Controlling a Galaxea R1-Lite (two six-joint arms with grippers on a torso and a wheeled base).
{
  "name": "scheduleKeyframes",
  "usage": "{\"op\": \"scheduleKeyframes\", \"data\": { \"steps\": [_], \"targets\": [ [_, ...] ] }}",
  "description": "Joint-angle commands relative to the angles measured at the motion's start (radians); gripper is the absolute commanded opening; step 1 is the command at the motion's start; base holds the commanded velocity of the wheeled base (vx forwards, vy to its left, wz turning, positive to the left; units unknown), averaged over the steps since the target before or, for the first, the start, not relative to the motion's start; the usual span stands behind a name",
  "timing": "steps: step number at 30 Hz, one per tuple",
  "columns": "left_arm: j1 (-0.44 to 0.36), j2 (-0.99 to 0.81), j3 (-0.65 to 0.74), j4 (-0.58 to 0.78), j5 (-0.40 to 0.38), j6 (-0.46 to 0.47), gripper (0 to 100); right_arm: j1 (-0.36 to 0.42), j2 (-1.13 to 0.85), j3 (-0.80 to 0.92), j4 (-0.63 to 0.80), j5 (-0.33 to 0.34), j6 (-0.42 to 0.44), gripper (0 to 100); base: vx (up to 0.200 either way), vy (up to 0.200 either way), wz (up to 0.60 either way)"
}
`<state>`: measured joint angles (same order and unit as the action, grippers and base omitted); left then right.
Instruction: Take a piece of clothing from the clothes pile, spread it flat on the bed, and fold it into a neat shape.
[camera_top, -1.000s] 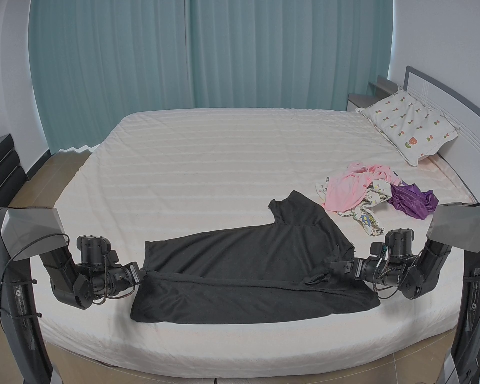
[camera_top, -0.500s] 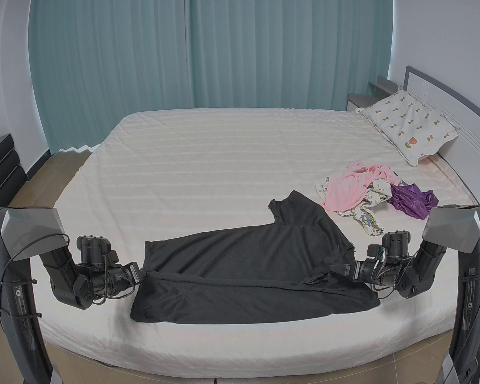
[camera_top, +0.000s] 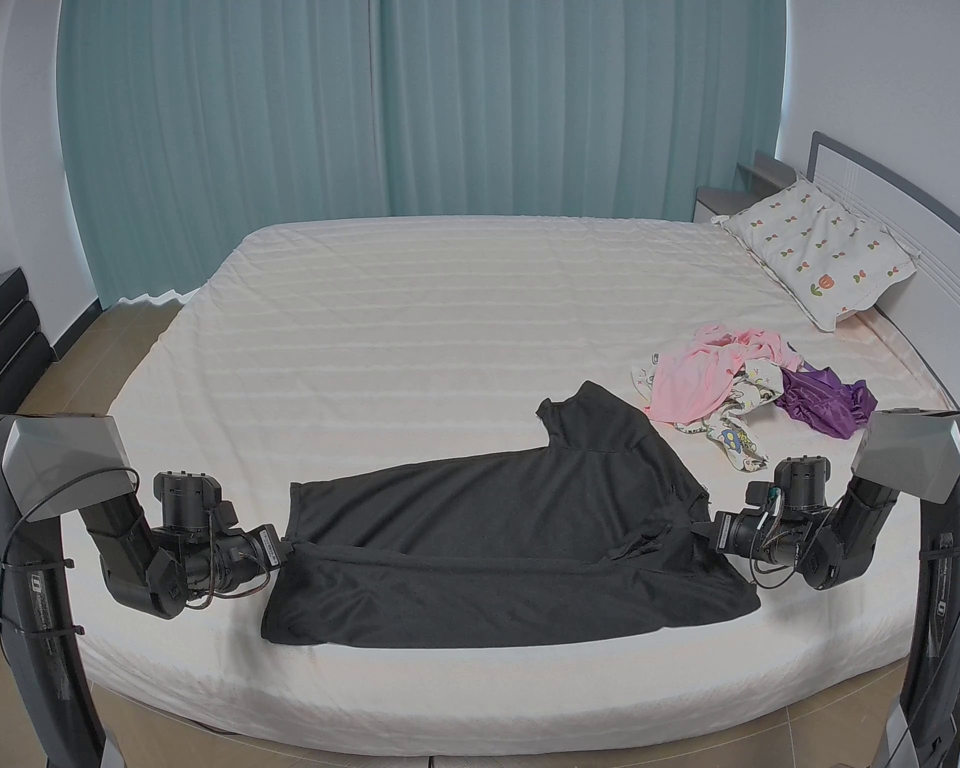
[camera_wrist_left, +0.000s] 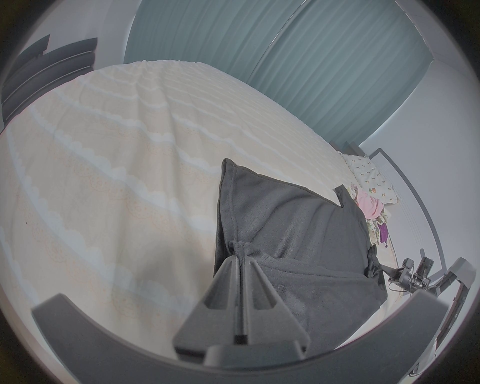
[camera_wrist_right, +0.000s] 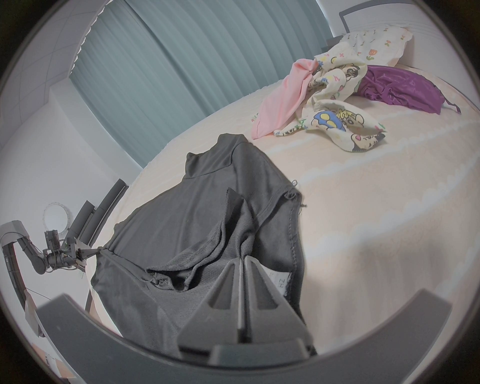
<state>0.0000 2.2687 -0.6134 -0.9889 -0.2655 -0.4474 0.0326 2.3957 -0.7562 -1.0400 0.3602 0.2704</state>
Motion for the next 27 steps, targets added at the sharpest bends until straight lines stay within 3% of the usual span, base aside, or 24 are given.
{"op": "scheduleKeyframes", "data": {
  "steps": [1,14,27],
  "targets": [
    [0.002,0.002,0.0,0.0,0.0,0.0,0,-0.011,-0.009,-0.014,-0.002,0.0,0.003,0,0.0,0.0,0.0],
    [0.005,0.014,0.006,0.003,0.003,0.0,0,-0.014,-0.001,-0.065,-0.057,-0.014,0.092,0,0.0,0.0,0.0],
    [0.017,0.018,0.017,0.001,0.008,0.0,0,-0.016,0.037,-0.092,-0.06,-0.053,0.099,0,0.0,0.0,0.0]
  ]
}}
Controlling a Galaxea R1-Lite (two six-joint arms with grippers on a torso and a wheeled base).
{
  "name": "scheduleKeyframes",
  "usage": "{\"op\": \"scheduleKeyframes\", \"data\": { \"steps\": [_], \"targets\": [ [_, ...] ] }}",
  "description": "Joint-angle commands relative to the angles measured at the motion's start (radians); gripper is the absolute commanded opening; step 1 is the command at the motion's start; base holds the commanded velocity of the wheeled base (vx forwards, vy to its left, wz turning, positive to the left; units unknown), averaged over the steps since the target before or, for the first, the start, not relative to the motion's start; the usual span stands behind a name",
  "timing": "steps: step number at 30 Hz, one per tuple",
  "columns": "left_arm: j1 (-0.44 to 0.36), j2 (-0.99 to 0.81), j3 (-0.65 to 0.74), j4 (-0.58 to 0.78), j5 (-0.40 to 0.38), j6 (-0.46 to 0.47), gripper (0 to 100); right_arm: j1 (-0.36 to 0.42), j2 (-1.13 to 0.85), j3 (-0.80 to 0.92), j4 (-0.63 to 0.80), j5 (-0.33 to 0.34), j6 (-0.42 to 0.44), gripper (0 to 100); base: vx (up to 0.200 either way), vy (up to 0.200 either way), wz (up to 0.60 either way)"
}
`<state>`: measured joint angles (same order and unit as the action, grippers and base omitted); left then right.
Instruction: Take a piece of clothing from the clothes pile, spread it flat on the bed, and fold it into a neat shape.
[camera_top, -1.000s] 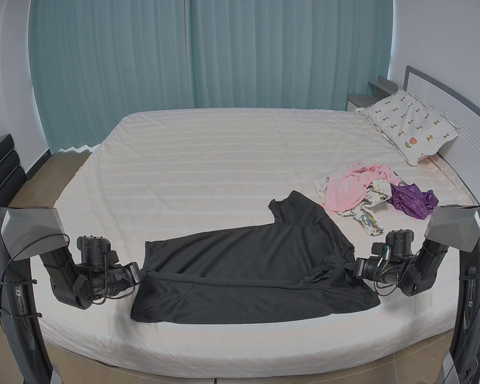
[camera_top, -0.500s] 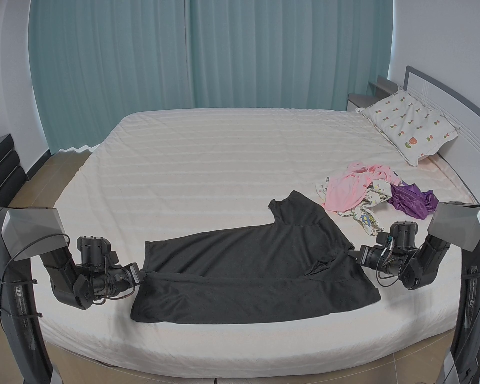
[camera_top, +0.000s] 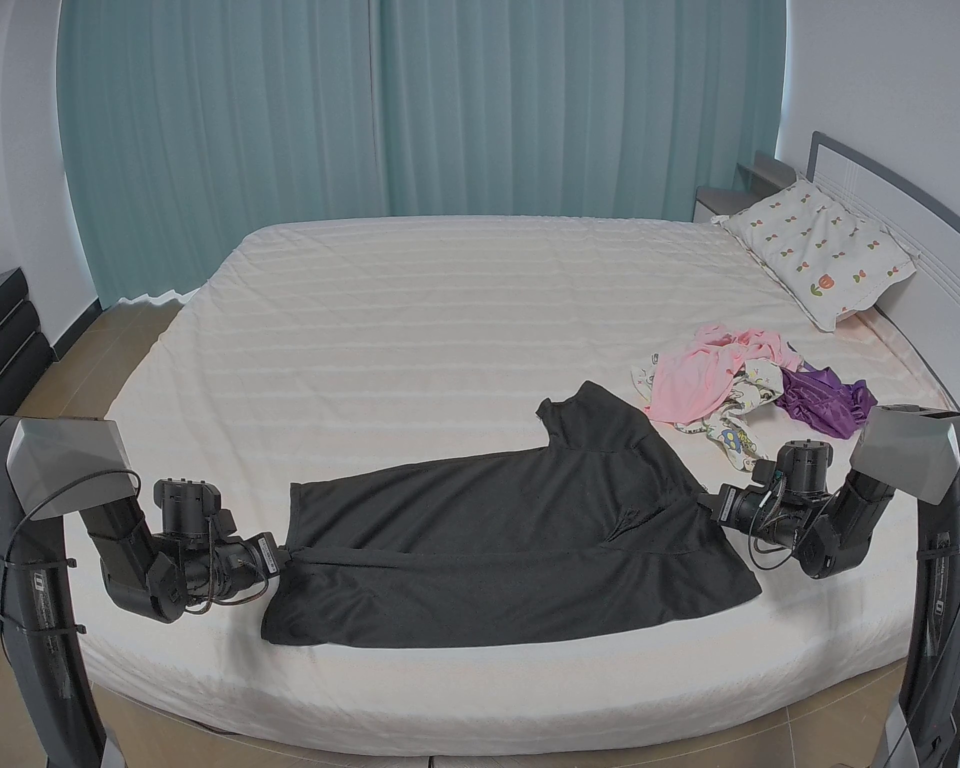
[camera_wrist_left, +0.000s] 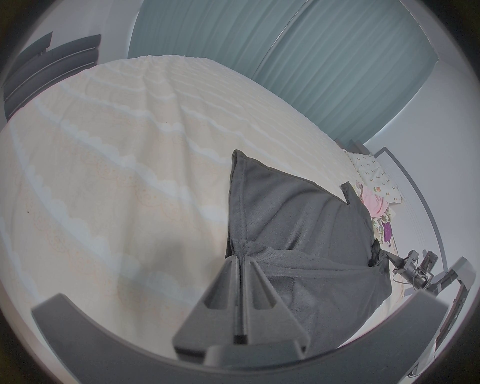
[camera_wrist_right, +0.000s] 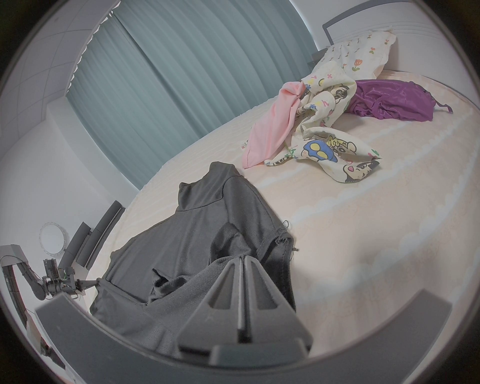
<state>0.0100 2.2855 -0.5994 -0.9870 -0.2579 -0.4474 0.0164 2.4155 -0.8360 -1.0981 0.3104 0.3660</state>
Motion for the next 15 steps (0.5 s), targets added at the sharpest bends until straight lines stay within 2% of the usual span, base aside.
{"op": "scheduleKeyframes", "data": {
  "steps": [1,5,10,11,12,15],
  "targets": [
    [0.01,0.002,0.0,-0.002,0.0,-0.004,0,0.0,0.017,-0.012,-0.002,-0.004,0.004,0,0.0,0.0,0.0],
    [0.01,0.0,-0.01,-0.002,0.0,-0.03,0,0.004,0.014,-0.012,-0.022,-0.005,0.042,0,0.0,0.0,0.0],
    [0.01,-0.003,0.001,-0.002,0.005,-0.034,0,0.007,0.019,-0.005,-0.026,-0.005,0.05,0,0.0,0.0,0.0],
    [0.01,-0.003,0.001,-0.002,0.005,-0.034,0,0.007,0.019,-0.005,-0.026,-0.005,0.05,100,0.0,0.0,0.0],
    [0.01,-0.005,0.001,-0.002,0.006,-0.036,100,0.011,0.031,-0.005,-0.028,-0.005,0.053,100,0.0,0.0,0.0],
    [0.01,-0.005,-0.002,-0.002,0.006,-0.04,100,0.008,0.03,-0.012,-0.028,-0.007,0.054,100,0.0,0.0,0.0]
  ]
}}
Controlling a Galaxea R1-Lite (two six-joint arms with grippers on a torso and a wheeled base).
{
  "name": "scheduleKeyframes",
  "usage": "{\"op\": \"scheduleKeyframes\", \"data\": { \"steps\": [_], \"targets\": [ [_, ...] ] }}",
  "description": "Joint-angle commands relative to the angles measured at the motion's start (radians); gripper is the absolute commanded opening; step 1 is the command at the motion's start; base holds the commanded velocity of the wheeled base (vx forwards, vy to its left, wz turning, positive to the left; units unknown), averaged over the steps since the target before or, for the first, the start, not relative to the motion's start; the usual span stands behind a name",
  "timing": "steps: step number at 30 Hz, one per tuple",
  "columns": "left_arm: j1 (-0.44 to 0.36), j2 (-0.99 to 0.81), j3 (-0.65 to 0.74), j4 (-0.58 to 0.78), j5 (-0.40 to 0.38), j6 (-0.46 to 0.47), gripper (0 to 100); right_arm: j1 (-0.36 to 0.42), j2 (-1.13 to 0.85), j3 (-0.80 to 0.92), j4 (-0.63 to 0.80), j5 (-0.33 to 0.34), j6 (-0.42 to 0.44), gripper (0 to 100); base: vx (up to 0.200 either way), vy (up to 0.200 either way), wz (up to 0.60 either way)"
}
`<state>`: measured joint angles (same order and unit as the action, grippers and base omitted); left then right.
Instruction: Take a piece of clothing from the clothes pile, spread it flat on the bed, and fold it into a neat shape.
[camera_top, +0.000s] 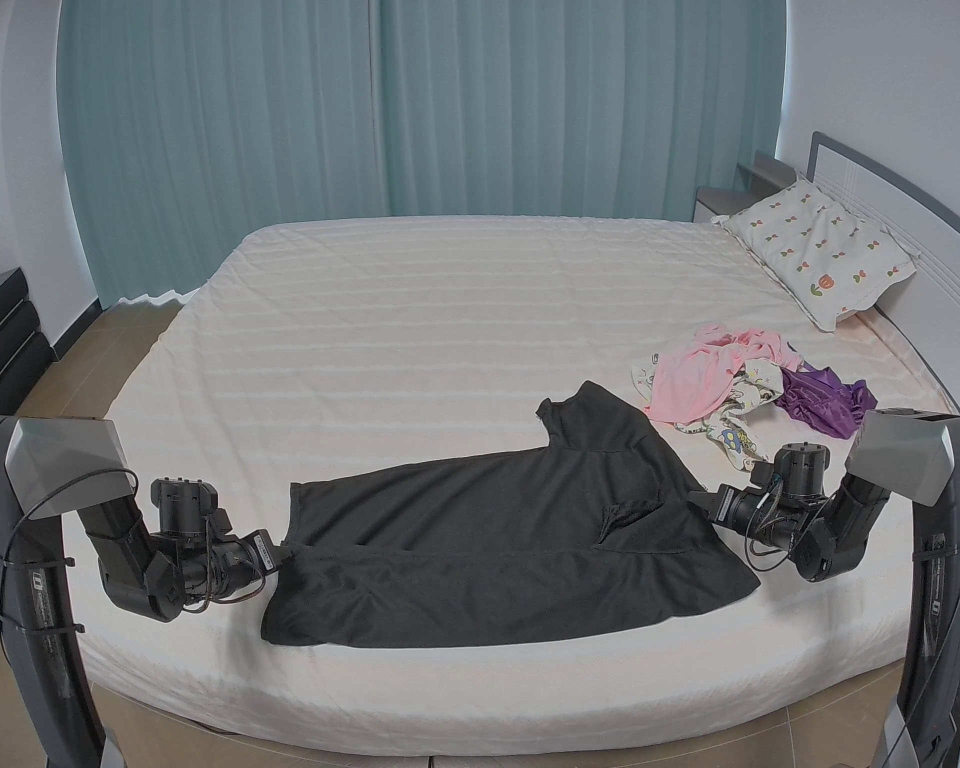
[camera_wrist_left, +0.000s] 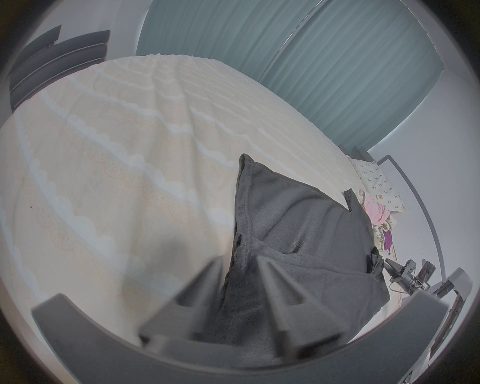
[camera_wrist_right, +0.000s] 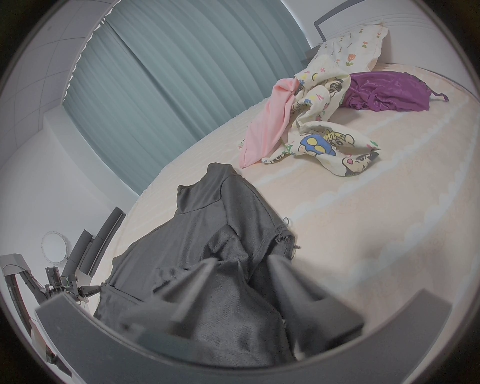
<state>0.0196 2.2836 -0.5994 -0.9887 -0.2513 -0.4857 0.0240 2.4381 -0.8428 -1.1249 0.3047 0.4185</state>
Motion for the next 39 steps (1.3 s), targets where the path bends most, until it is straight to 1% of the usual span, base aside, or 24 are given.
{"op": "scheduleKeyframes", "data": {
  "steps": [1,6,7,8,11,12,13,14,15,17,18,19,20,22,23,24,25,28,30,33,39],
  "targets": [
    [0.0,-0.001,-0.002,-0.001,0.0,-0.004,100,-0.004,0.001,-0.007,-0.001,-0.001,0.002,100,0.0,0.0,0.0],
    [0.011,-0.004,-0.002,-0.001,-0.013,-0.019,100,-0.003,-0.054,-0.013,0.01,-0.012,0.043,100,0.0,0.0,0.0],
    [0.013,-0.007,-0.003,-0.001,-0.028,-0.06,100,0.007,-0.085,-0.018,0.013,-0.024,0.083,100,0.0,0.0,0.0],
    [0.013,-0.009,-0.003,-0.001,-0.039,-0.079,100,0.013,-0.1,-0.029,0.019,-0.032,0.097,100,0.0,0.0,0.0],
    [0.033,-0.029,-0.007,-0.001,-0.095,-0.134,100,0.057,-0.12,-0.067,0.076,-0.084,0.134,100,0.0,0.0,0.0],
    [0.045,-0.036,-0.005,-0.001,-0.126,-0.151,100,0.079,-0.12,-0.099,0.116,-0.127,0.151,100,0.0,0.0,0.0],
    [0.048,-0.036,-0.005,-0.001,-0.132,-0.154,100,0.085,-0.119,-0.108,0.123,-0.136,0.155,100,0.0,0.0,0.0],
    [0.057,-0.039,-0.005,-0.002,-0.157,-0.165,100,0.116,-0.116,-0.159,0.165,-0.179,0.186,100,0.0,0.0,0.0],
    [0.065,-0.039,-0.008,-0.002,-0.163,-0.171,100,0.135,-0.114,-0.199,0.197,-0.2,0.218,100,0.0,0.0,0.0],
    [0.066,-0.036,-0.01,-0.002,-0.163,-0.18,100,0.169,-0.114,-0.251,0.263,-0.219,0.27,100,0.0,0.0,0.0],
    [0.066,-0.035,-0.01,-0.002,-0.164,-0.182,100,0.172,-0.114,-0.256,0.269,-0.22,0.273,100,0.0,0.0,0.0],
    [0.068,-0.03,-0.011,-0.002,-0.164,-0.189,100,0.206,-0.11,-0.305,0.361,-0.225,0.309,100,0.0,0.0,0.0],
    [0.068,-0.029,-0.011,-0.002,-0.164,-0.189,100,0.208,-0.11,-0.309,0.367,-0.225,0.31,100,0.0,0.0,0.0],
    [0.066,-0.027,-0.01,-0.002,-0.164,-0.189,100,0.231,-0.082,-0.378,0.478,-0.233,0.315,100,0.0,0.0,0.0],
    [0.066,-0.027,-0.01,-0.002,-0.164,-0.189,100,0.231,-0.082,-0.378,0.478,-0.233,0.315,100,0.0,0.0,0.0],
    [0.066,-0.027,-0.01,-0.002,-0.164,-0.189,100,0.232,-0.077,-0.406,0.525,-0.239,0.313,100,0.0,0.0,0.0],
    [0.066,-0.026,-0.011,-0.002,-0.163,-0.189,100,0.232,-0.076,-0.45,0.614,-0.24,0.313,100,0.0,0.0,0.0],
    [0.066,-0.024,-0.011,-0.002,-0.164,-0.189,100,0.231,-0.071,-0.515,0.751,-0.24,0.321,100,0.0,0.0,0.0],
    [0.066,-0.024,-0.011,-0.002,-0.163,-0.189,100,0.228,-0.062,-0.553,0.798,-0.239,0.327,100,0.0,0.0,0.0],
    [0.065,-0.019,-0.011,-0.002,-0.163,-0.189,100,0.226,-0.039,-0.587,0.818,-0.239,0.348,100,0.0,0.0,0.0],
    [0.065,-0.018,-0.011,-0.002,-0.163,-0.188,100,0.232,-0.028,-0.596,0.876,-0.23,0.359,100,0.0,0.0,0.0]
  ]
}}
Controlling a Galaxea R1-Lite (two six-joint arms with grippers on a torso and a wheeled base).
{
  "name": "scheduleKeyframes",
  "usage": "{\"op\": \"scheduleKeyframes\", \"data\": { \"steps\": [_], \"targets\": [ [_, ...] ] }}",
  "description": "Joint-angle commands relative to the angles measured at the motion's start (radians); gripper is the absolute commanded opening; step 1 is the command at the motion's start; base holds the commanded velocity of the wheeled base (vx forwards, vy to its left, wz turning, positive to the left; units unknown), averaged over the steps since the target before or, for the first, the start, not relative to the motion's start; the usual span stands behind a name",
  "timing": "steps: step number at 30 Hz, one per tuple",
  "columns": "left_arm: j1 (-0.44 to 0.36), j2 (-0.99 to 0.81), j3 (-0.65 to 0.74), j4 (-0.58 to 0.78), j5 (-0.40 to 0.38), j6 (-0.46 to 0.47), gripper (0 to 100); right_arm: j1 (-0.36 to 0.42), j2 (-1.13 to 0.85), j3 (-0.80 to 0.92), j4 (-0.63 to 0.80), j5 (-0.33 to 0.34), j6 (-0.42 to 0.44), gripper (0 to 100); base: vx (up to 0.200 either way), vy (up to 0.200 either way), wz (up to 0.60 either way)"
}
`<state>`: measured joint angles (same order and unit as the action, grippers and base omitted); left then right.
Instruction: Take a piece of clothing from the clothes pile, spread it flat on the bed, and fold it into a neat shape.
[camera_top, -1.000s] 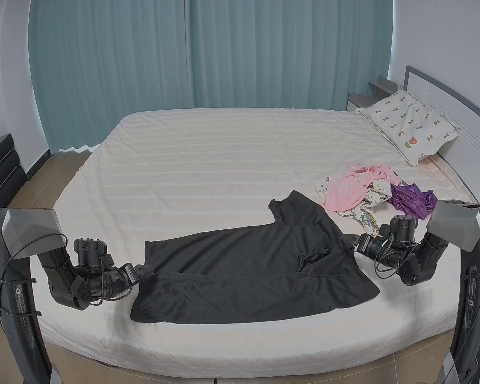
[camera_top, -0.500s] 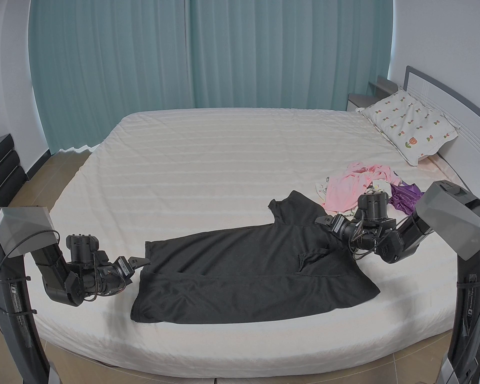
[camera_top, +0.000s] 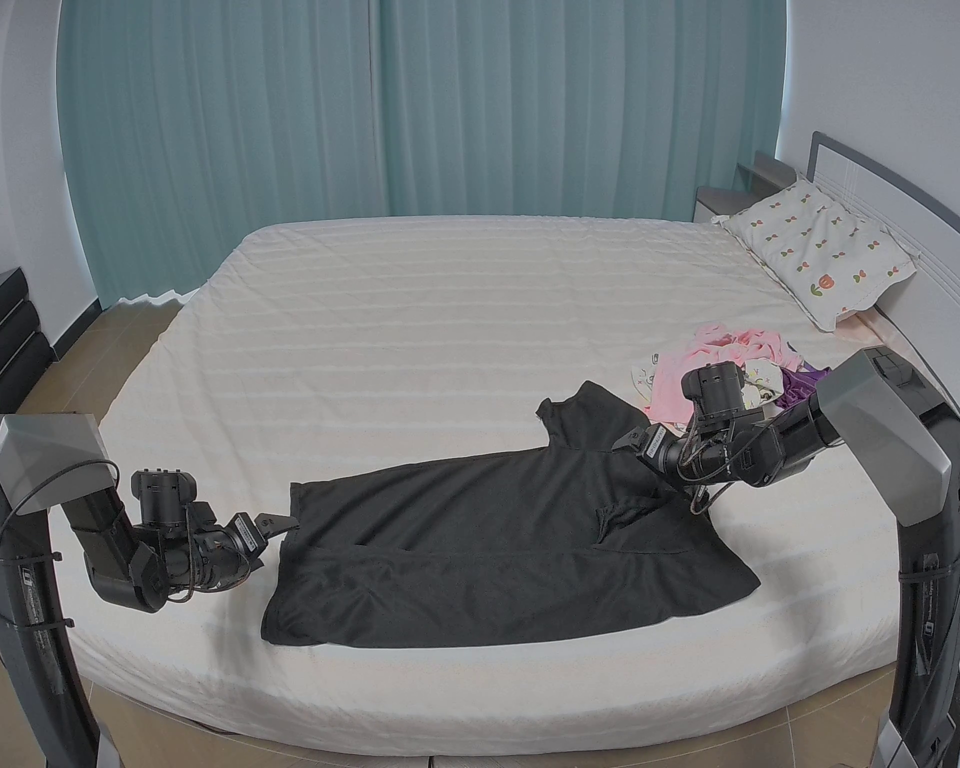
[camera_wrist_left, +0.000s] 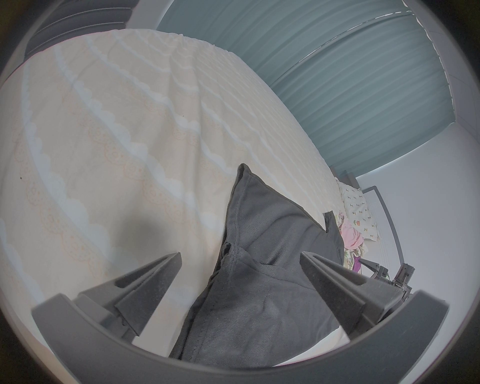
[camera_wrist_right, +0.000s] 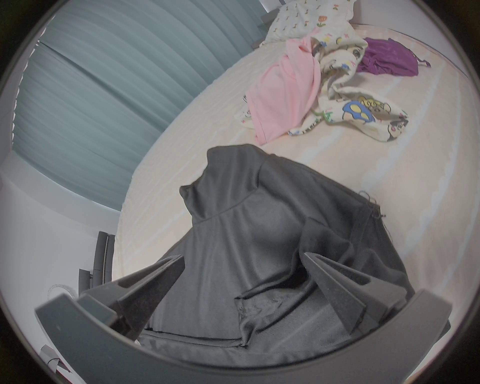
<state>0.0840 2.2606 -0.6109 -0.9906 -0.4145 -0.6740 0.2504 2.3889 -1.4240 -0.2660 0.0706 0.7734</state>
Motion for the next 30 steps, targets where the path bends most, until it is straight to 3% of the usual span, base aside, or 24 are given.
{"op": "scheduleKeyframes", "data": {
  "steps": [1,13,25,30],
  "targets": [
    [0.0,0.005,0.0,0.0,0.0,0.001,100,0.006,0.022,-0.016,0.028,0.006,0.006,100,0.0,0.0,0.0],
    [0.0,0.01,-0.001,0.0,0.002,0.001,100,0.007,0.075,-0.03,0.067,-0.002,0.007,100,0.0,0.0,0.0],
    [0.0,0.011,-0.006,0.0,0.002,0.004,100,0.006,-0.001,-0.023,0.106,-0.005,0.047,100,0.0,0.0,0.0],
    [0.0,0.011,-0.006,0.0,0.002,0.004,100,0.0,0.007,-0.029,0.182,-0.005,0.05,100,0.0,0.0,0.0]
  ]
}}
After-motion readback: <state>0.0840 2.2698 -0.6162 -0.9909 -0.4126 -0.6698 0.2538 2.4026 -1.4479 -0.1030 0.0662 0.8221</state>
